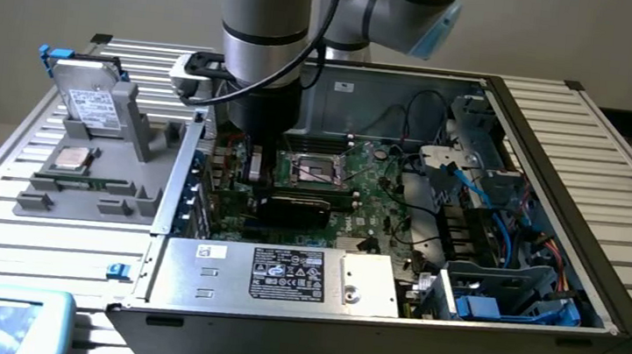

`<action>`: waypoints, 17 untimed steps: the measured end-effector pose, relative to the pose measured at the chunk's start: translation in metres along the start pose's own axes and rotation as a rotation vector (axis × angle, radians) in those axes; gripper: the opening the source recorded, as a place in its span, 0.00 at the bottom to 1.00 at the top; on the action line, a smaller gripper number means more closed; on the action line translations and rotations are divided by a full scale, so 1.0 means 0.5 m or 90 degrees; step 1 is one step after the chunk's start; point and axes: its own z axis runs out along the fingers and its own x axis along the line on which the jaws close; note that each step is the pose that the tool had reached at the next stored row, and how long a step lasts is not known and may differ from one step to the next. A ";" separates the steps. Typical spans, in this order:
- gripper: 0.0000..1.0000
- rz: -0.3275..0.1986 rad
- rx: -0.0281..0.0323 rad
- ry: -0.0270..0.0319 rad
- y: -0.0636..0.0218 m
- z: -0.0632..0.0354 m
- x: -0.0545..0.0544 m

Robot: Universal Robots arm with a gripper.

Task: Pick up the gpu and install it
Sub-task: 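Press down on the gpu until it lock into place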

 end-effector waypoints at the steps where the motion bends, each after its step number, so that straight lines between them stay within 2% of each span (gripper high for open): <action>1: 0.12 0.000 -0.0008 0.0000 0.000 -0.001 0.000; 2: 0.12 0.001 -0.0023 -0.0008 0.001 -0.004 0.000; 5: 0.12 0.002 -0.0083 0.0004 -0.002 -0.021 0.000; 8: 0.12 0.002 -0.0165 0.0011 -0.016 -0.031 -0.001; 9: 0.12 0.002 -0.0179 0.0012 -0.024 -0.031 -0.001; 13: 0.12 0.002 -0.0189 0.0014 -0.059 -0.032 -0.004; 17: 0.12 0.002 -0.0203 0.0007 -0.064 -0.027 0.002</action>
